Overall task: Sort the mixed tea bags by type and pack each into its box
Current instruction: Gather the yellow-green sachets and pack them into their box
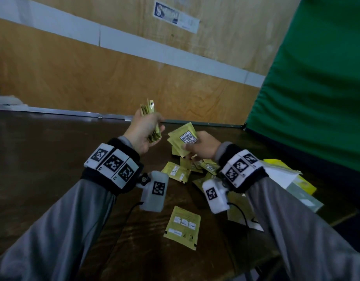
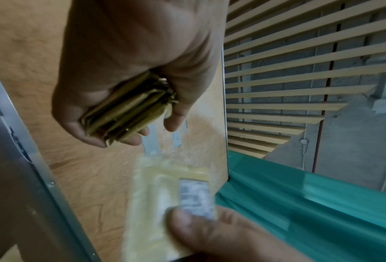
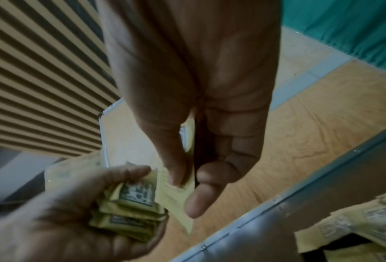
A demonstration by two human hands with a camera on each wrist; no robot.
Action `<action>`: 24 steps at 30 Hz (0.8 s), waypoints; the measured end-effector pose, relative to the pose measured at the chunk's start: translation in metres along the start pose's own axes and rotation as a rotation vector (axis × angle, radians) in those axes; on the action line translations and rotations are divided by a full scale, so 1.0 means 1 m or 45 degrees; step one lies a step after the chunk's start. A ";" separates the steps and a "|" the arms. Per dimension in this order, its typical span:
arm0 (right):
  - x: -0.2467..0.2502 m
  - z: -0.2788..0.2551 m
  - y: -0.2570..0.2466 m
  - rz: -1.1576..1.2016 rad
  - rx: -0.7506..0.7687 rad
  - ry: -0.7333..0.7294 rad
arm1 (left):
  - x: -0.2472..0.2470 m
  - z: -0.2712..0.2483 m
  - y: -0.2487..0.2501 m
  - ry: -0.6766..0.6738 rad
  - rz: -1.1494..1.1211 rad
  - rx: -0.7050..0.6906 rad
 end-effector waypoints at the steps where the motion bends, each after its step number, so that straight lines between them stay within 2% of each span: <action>1: 0.003 -0.007 -0.007 0.105 0.004 -0.041 | 0.002 0.001 0.002 0.019 0.031 -0.035; 5: 0.016 -0.027 -0.031 0.452 0.045 -0.085 | 0.004 0.005 0.006 0.025 0.052 -0.085; 8: 0.016 -0.033 -0.039 0.565 0.052 -0.181 | -0.006 -0.004 0.001 -0.156 0.072 0.033; 11: 0.006 -0.038 -0.041 0.428 0.068 -0.335 | -0.021 -0.027 -0.006 -0.449 0.196 0.136; 14: 0.012 -0.031 -0.039 0.361 0.010 -0.263 | -0.032 -0.042 -0.010 -0.620 0.372 0.099; 16: 0.017 -0.028 -0.043 0.247 0.041 -0.180 | -0.037 -0.042 -0.017 -0.632 0.430 0.095; 20: 0.027 -0.031 -0.066 -0.296 0.348 0.052 | -0.038 -0.033 -0.018 -0.501 0.372 0.076; 22: 0.020 -0.031 -0.071 -0.457 0.472 0.023 | -0.036 -0.030 -0.020 -0.477 0.344 0.109; 24: 0.014 -0.034 -0.073 -0.490 0.494 -0.008 | -0.037 -0.032 -0.022 -0.509 0.352 0.129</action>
Point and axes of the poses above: each hand's wrist, its own z-axis towards the middle knuckle, its own x-axis out of the back of the hand, y = z × x, the point moved 10 cm from there along z, towards the middle knuckle, and after that the axes turned 13 degrees about y, right-handed, at the moved point
